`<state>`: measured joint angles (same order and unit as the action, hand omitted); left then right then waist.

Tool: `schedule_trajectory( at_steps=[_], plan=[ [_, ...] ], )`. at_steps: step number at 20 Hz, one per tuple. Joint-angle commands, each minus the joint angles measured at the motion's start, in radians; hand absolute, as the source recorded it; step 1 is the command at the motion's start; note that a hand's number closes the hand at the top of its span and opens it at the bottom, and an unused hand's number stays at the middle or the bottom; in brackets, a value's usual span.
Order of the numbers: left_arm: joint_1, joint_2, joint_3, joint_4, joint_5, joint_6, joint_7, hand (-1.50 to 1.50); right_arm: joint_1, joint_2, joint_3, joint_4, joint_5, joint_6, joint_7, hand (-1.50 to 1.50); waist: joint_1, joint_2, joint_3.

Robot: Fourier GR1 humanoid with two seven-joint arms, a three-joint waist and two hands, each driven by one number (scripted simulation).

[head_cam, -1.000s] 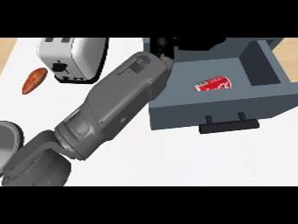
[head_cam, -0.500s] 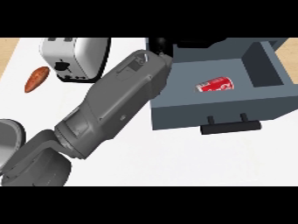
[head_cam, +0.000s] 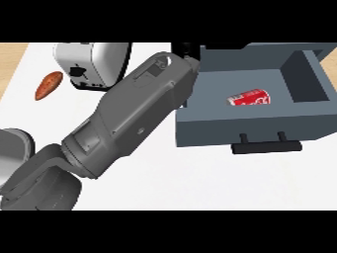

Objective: Pick up the can, place it into the drawer and close the drawer

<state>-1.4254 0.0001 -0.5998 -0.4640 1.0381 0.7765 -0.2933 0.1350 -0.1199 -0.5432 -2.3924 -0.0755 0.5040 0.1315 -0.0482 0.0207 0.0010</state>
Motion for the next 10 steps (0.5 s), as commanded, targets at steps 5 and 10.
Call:
schedule_trajectory(
  at_steps=[5,10],
  plan=[
    [-0.006,0.0,0.013,-0.033,0.027,0.01,0.021,-1.5,-0.109,0.03,0.25,0.01,0.434,-0.056,-0.031,-1.5,0.041,-0.01,-0.001],
    [0.017,0.0,0.006,-0.045,0.019,0.023,0.026,-1.5,-0.205,0.031,0.395,0.19,0.682,-0.158,-0.123,-1.5,0.044,-0.011,0.0]
  ],
)
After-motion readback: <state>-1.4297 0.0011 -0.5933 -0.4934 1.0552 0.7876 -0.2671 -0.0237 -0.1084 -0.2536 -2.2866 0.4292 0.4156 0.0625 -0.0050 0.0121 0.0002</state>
